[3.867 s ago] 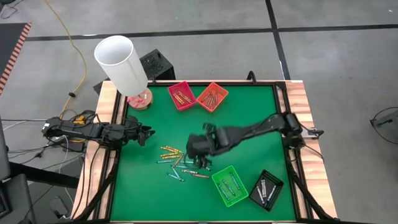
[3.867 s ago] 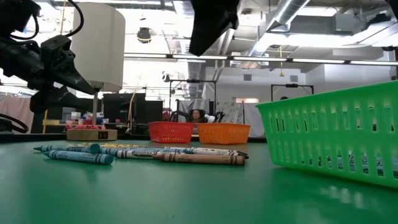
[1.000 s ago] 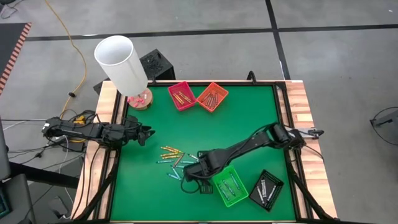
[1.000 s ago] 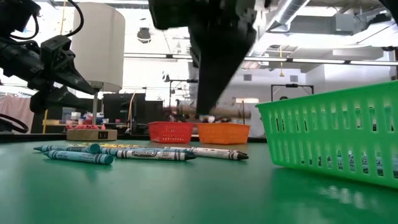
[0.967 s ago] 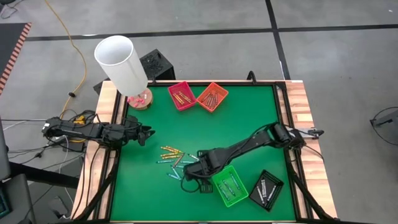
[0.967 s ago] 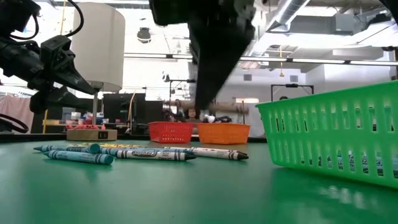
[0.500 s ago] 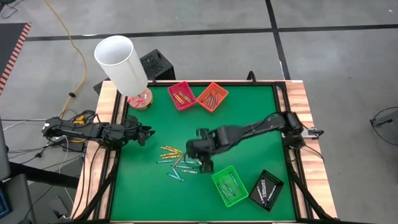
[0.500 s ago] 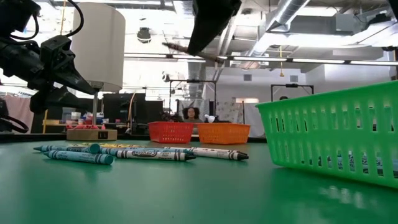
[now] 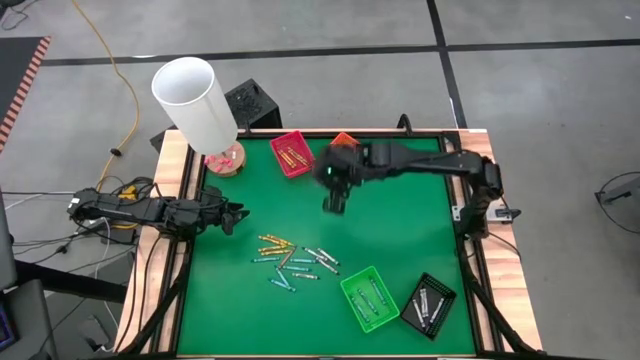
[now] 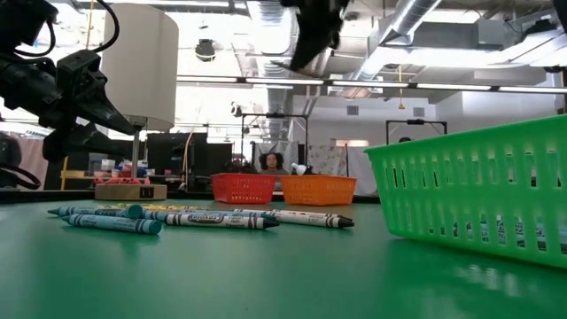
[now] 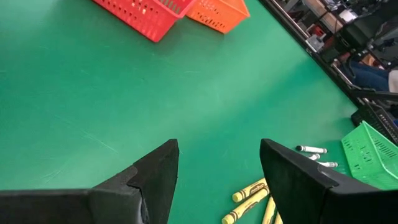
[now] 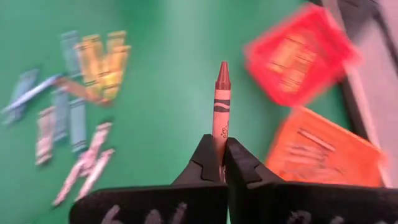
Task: Sort crayons
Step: Put the brown crayon into the orange bin
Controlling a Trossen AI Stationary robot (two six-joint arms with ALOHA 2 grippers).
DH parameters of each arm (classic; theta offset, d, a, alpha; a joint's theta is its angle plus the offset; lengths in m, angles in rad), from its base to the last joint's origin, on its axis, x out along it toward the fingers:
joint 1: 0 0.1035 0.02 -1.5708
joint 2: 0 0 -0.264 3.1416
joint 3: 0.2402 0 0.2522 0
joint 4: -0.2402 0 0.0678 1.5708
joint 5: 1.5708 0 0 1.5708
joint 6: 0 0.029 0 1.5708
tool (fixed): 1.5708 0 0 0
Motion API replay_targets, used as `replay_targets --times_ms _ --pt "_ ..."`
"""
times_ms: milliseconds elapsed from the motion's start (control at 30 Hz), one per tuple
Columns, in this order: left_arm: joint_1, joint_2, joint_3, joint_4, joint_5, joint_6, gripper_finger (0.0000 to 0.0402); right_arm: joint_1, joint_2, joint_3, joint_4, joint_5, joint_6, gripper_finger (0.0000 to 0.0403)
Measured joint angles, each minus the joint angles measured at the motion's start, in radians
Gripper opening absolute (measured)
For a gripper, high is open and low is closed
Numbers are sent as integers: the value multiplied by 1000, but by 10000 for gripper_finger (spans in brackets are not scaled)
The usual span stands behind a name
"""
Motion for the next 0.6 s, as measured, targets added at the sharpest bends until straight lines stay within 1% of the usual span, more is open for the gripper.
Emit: replay_targets --times_ms 100,267,433,600 --pt "0 0 0 0 1 0 215 -80 0 0 -23 24 104 2" --pt "0 0 0 0 2 0 215 -184 3 -21 -44 116 316 2" --pt "0 0 0 0 3 0 215 -251 7 -92 10 115 403 2" --pt "0 0 0 0 3 0 215 -287 8 -188 122 109 454 2"
